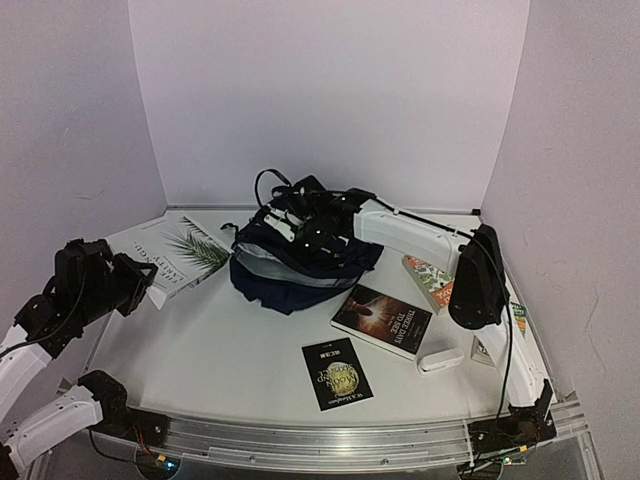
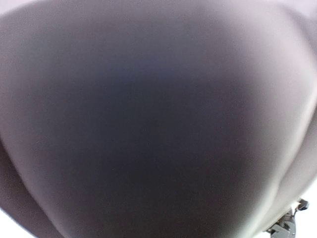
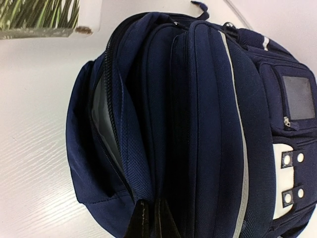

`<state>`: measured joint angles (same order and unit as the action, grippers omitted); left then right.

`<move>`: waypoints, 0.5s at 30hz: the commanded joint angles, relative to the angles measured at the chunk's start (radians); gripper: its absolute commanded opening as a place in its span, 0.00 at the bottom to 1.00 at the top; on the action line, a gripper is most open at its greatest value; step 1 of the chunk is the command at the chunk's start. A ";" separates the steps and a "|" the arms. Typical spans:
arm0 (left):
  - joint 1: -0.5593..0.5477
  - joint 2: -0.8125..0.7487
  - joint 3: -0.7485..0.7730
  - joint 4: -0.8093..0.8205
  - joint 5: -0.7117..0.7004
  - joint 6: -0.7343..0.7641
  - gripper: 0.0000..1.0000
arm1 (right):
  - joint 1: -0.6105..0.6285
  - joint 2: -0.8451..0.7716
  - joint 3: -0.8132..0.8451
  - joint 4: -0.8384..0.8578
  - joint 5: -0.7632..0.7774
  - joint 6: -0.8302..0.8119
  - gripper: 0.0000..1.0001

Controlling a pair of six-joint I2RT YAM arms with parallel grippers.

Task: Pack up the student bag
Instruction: Place the book in the student bag.

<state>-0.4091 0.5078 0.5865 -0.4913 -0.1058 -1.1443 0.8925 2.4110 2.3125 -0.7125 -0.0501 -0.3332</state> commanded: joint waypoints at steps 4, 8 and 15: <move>0.002 -0.045 0.030 0.003 -0.034 0.031 0.02 | 0.005 -0.186 -0.176 0.013 -0.117 -0.005 0.00; 0.002 -0.019 0.024 0.020 -0.027 0.034 0.02 | 0.006 -0.203 -0.250 0.006 -0.167 -0.022 0.00; 0.002 0.005 0.023 0.043 -0.020 0.036 0.02 | 0.022 -0.116 -0.203 -0.019 -0.215 -0.003 0.35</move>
<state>-0.4091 0.5130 0.5865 -0.5231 -0.1146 -1.1262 0.8904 2.2761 2.0597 -0.7331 -0.2063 -0.3436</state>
